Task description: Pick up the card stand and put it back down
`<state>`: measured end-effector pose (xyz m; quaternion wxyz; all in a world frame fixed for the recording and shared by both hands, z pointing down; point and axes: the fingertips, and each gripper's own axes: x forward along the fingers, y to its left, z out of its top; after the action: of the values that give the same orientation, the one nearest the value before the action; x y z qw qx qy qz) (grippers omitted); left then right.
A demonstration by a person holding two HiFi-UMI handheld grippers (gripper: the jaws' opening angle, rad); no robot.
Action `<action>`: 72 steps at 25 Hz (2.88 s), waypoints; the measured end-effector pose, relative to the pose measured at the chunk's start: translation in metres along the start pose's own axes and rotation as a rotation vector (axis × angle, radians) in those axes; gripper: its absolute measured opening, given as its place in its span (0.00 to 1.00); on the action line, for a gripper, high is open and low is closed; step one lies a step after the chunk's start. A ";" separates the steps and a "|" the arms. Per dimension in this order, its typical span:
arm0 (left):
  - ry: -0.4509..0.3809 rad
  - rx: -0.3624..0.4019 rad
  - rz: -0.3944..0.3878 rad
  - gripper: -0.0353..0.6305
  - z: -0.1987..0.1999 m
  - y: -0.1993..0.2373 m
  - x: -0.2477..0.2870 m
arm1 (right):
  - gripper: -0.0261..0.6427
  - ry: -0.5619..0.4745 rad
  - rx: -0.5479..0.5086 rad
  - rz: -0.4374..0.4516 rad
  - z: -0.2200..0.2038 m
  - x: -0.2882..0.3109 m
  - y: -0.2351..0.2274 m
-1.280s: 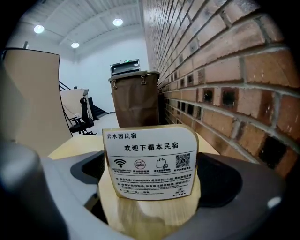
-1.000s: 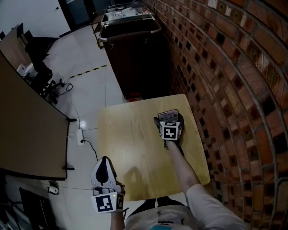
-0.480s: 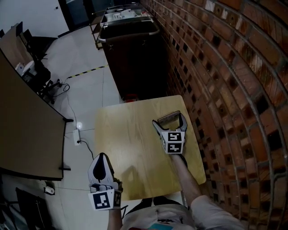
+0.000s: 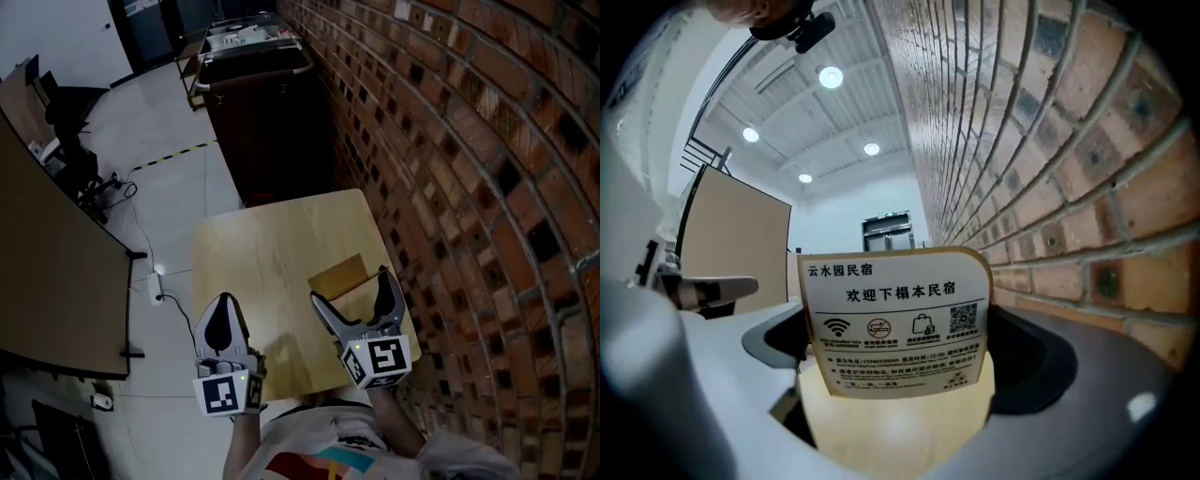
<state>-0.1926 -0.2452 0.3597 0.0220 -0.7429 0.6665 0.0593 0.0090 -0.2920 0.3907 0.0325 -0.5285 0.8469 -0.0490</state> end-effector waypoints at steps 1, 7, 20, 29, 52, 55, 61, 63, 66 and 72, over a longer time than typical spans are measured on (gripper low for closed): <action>-0.003 -0.008 -0.005 0.06 0.002 -0.002 -0.001 | 0.89 -0.003 -0.002 0.008 0.003 -0.007 0.004; -0.029 -0.006 -0.037 0.06 0.011 -0.012 -0.002 | 0.89 -0.040 0.004 0.019 0.016 -0.024 0.014; -0.069 -0.013 -0.059 0.06 0.022 -0.023 -0.012 | 0.89 -0.069 0.014 0.016 0.027 -0.038 0.021; -0.068 -0.005 -0.024 0.06 0.023 -0.014 -0.018 | 0.89 -0.064 0.037 0.012 0.022 -0.038 0.018; 0.108 -0.050 0.120 0.06 -0.031 0.037 0.006 | 0.89 0.381 0.043 -0.224 -0.175 0.187 -0.098; 0.097 -0.035 0.120 0.06 -0.038 0.045 0.010 | 0.89 0.456 0.057 -0.245 -0.203 0.206 -0.108; 0.146 -0.045 0.144 0.06 -0.055 0.056 0.010 | 0.89 0.510 0.012 -0.261 -0.220 0.234 -0.120; 0.153 -0.046 0.150 0.06 -0.059 0.058 0.010 | 0.89 0.514 0.008 -0.261 -0.221 0.239 -0.120; 0.193 -0.075 0.181 0.06 -0.061 0.060 0.013 | 0.89 0.522 0.012 -0.267 -0.222 0.240 -0.119; 0.140 -0.054 0.125 0.06 -0.055 0.053 0.016 | 0.89 0.494 0.050 -0.240 -0.212 0.237 -0.115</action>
<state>-0.2403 -0.2725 0.4146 -0.0485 -0.7023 0.7097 0.0263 -0.0155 -0.5444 0.6144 -0.1680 -0.5963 0.7588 -0.2009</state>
